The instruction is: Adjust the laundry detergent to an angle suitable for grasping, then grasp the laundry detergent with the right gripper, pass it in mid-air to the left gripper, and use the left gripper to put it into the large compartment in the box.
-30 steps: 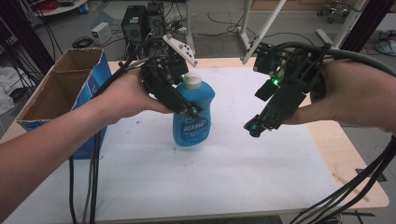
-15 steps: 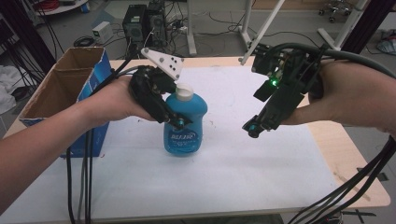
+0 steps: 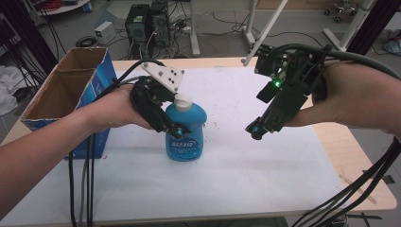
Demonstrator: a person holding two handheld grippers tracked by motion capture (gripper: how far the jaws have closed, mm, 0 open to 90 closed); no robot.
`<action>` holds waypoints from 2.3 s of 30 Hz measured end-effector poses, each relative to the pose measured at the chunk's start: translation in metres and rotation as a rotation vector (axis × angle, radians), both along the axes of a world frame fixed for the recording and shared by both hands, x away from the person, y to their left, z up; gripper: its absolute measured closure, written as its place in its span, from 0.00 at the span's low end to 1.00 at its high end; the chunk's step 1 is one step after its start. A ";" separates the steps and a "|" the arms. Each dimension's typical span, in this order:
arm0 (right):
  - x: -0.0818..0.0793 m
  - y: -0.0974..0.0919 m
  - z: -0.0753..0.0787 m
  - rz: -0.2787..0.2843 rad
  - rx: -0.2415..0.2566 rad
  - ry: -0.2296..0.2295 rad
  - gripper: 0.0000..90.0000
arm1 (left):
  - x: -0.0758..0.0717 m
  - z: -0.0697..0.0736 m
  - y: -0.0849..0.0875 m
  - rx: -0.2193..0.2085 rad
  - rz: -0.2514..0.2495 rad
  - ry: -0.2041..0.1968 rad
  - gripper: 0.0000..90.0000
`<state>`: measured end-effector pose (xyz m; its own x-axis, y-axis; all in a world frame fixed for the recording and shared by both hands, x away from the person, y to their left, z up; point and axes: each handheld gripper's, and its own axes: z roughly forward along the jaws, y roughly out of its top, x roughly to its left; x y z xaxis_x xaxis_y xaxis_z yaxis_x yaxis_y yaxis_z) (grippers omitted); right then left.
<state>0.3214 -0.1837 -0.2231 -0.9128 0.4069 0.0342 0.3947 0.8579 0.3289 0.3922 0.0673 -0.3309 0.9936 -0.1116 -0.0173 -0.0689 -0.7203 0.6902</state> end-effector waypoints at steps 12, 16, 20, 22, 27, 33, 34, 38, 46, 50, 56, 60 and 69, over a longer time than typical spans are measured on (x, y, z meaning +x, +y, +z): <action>-0.001 0.005 0.001 0.017 -0.002 0.000 0.15 | -0.009 0.002 0.002 0.084 0.059 -0.001 0.33; -0.001 0.006 0.004 0.020 -0.004 -0.006 0.15 | -0.012 0.022 0.015 0.149 0.182 0.020 0.23; -0.002 0.009 0.005 0.035 0.002 -0.009 0.15 | -0.009 0.052 0.037 0.208 0.315 0.038 0.23; -0.002 0.012 0.005 0.041 -0.003 -0.007 0.15 | -0.007 0.061 0.043 0.210 0.357 0.037 0.23; -0.004 0.023 0.003 0.074 -0.010 -0.001 0.15 | 0.002 0.107 0.068 0.239 0.497 0.014 0.22; -0.006 0.038 0.002 0.118 -0.015 0.000 0.15 | 0.013 0.141 0.079 0.287 0.596 -0.026 0.19; -0.006 0.040 0.003 0.119 -0.017 0.004 0.15 | 0.015 0.145 0.080 0.301 0.604 -0.027 0.19; -0.007 0.047 0.002 0.139 -0.014 0.005 0.15 | 0.021 0.153 0.079 0.368 0.632 -0.032 0.19; -0.006 0.056 0.002 0.161 -0.012 0.004 0.15 | 0.031 0.151 0.077 0.419 0.651 -0.022 0.19; -0.005 0.055 0.000 0.153 -0.012 0.010 0.15 | 0.034 0.149 0.077 0.427 0.659 -0.012 0.19; -0.003 0.059 0.001 0.171 -0.001 0.011 0.15 | 0.036 0.150 0.077 0.436 0.654 -0.004 0.19; -0.004 0.062 0.001 0.190 -0.012 0.015 0.15 | 0.037 0.147 0.077 0.451 0.655 0.004 0.19; -0.004 0.064 0.002 0.190 -0.022 0.013 0.15 | 0.032 0.148 0.073 0.456 0.623 0.003 0.19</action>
